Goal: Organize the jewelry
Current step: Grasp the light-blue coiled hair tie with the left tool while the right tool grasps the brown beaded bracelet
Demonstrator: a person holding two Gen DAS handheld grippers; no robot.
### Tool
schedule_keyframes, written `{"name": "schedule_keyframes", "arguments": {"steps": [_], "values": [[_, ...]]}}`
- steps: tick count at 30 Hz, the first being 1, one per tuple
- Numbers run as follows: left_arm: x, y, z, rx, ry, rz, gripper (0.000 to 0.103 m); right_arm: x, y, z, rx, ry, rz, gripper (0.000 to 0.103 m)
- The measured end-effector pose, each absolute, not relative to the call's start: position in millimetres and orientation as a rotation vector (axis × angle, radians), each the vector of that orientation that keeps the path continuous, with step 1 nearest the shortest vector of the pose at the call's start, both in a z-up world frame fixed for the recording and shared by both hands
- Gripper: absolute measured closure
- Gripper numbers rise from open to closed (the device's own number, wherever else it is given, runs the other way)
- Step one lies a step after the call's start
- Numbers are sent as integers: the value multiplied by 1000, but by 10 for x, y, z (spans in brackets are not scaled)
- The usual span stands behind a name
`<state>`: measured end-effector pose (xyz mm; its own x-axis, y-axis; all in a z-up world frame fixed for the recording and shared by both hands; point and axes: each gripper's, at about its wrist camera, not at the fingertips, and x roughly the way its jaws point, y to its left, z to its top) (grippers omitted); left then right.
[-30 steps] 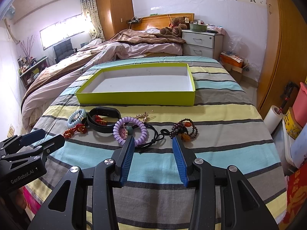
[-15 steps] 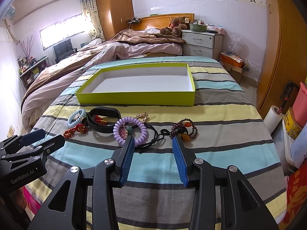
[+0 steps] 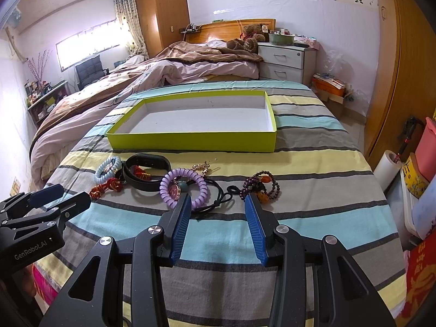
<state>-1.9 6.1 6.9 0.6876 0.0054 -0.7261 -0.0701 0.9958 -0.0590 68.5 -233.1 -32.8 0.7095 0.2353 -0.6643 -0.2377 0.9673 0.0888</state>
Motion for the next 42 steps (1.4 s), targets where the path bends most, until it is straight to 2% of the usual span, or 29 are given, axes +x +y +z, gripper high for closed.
{"name": "schedule_keyframes", "arguments": {"steps": [18, 23, 38, 40, 42], "values": [[183, 529, -3, -202, 871, -15, 37, 940, -2896, -355, 72, 792, 164, 61], [251, 644, -44, -247, 889, -9, 37, 1072, -2852, -391, 140, 823, 245, 61], [382, 817, -58, -302, 910, -10, 37, 1281, -2648, -555, 71, 888, 232, 61], [411, 841, -62, -308, 915, -16, 37, 1289, -2657, -548, 77, 888, 242, 75], [455, 866, -76, -315, 923, -26, 37, 1288, -2670, -552, 77, 890, 236, 77]]}}
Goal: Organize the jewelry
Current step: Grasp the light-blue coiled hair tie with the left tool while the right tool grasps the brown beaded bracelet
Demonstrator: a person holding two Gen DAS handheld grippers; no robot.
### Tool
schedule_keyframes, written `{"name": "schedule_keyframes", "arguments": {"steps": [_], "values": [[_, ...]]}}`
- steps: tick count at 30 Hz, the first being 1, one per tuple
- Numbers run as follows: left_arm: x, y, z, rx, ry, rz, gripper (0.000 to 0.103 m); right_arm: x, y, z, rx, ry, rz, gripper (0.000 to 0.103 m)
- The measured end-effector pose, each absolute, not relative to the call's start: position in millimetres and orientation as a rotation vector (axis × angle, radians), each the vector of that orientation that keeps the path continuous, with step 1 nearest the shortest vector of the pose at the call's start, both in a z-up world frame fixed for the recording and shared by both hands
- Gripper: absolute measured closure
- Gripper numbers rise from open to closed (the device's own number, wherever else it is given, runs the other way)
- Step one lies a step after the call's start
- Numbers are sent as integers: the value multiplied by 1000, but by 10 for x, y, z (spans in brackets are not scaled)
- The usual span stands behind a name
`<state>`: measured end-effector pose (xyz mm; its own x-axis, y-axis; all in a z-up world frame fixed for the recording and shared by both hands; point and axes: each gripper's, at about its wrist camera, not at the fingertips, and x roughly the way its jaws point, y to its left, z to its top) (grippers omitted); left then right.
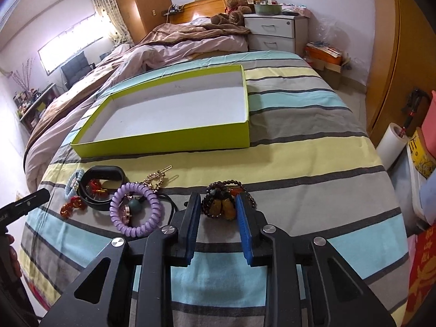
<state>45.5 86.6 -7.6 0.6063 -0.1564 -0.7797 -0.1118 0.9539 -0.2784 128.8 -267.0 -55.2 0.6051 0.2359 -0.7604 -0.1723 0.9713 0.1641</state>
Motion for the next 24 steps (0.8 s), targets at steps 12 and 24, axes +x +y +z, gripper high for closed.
{"name": "schedule_keyframes", "arguments": {"steps": [12, 24], "values": [[736, 805, -198, -264, 995, -21, 42, 1275, -2759, -440, 88, 841, 224, 94], [835, 682, -253, -106, 1012, 56, 63, 1247, -2766, -425, 106, 854, 284, 82]]}}
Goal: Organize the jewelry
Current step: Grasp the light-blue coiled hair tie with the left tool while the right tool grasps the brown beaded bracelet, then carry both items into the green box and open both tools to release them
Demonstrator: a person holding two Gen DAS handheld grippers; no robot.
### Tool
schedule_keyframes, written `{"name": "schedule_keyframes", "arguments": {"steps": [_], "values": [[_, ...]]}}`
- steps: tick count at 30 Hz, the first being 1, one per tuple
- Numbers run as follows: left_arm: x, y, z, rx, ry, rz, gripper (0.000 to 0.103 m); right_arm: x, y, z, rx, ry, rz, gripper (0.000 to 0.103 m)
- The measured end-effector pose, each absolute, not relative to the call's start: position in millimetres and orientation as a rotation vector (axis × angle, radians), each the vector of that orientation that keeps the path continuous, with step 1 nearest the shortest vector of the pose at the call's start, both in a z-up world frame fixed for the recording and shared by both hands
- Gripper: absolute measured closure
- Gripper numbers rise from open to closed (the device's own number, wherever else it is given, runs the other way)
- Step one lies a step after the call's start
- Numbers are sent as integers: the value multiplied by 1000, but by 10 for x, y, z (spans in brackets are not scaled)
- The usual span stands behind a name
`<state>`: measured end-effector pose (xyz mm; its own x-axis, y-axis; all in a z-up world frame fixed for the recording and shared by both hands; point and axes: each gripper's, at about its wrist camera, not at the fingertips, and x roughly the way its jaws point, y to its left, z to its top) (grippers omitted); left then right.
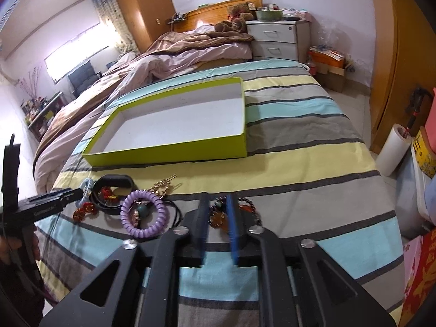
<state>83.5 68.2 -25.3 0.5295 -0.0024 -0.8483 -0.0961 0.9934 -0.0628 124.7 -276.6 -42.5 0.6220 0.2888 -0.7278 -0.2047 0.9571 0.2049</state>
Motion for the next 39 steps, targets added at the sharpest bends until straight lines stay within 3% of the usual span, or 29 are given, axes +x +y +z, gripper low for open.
{"name": "schedule_keyframes", "arguments": {"steps": [4, 11, 14, 15, 22, 39], "values": [[831, 624, -265, -50, 1005, 69, 65, 1247, -2686, -454, 60, 865, 270, 64], [815, 630, -244, -58, 1001, 72, 93, 1285, -2634, -572, -1, 904, 237, 64], [786, 661, -236, -87, 996, 62, 93, 1250, -2619, -575, -30, 892, 222, 66], [773, 675, -231, -101, 989, 58, 93, 1238, -2613, -574, -36, 889, 219, 78], [679, 706, -118, -145, 947, 22, 94, 1187, -2640, -539, -26, 862, 208, 85], [702, 638, 270, -158, 872, -32, 94, 1176, -2705, -149, 4, 761, 221, 85]]}}
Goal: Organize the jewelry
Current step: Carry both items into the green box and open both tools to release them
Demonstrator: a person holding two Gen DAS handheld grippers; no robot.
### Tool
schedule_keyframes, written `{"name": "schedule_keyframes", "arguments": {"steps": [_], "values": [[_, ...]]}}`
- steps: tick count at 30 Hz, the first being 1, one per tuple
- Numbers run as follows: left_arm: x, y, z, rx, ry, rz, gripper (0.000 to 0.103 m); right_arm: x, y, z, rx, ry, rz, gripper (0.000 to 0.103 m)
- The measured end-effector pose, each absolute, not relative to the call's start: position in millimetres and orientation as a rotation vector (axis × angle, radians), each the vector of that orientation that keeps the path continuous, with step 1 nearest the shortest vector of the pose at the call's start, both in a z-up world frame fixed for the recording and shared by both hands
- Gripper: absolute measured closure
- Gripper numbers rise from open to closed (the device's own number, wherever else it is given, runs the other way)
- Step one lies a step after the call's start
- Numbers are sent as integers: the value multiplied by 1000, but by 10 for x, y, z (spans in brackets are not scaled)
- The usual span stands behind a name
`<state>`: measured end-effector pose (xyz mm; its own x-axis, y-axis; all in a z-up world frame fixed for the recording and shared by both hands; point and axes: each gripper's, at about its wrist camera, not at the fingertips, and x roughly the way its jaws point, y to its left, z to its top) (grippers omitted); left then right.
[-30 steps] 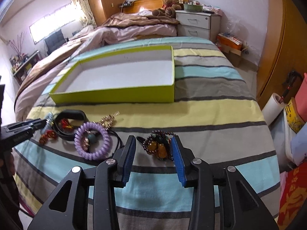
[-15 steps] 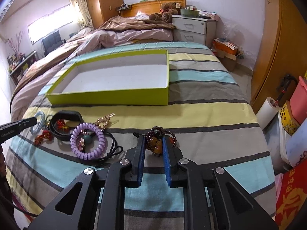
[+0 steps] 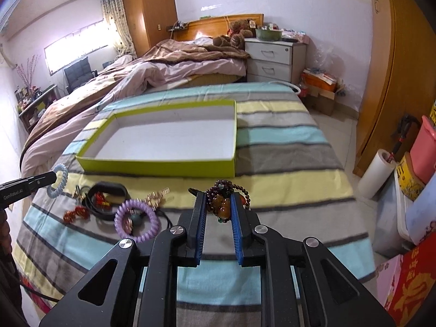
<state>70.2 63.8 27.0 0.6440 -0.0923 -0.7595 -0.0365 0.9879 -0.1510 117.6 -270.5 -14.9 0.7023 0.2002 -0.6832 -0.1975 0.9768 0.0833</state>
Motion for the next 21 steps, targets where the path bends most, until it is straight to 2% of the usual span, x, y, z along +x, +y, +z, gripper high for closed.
{"name": "schedule_keyframes", "arguments": {"steps": [9, 21], "values": [[1140, 589, 521, -178, 816, -104, 94, 1634, -2604, 153, -28, 724, 285, 85], [1921, 559, 346, -187, 873, -141, 94, 2426, -2337, 2, -81, 781, 328, 85]]}}
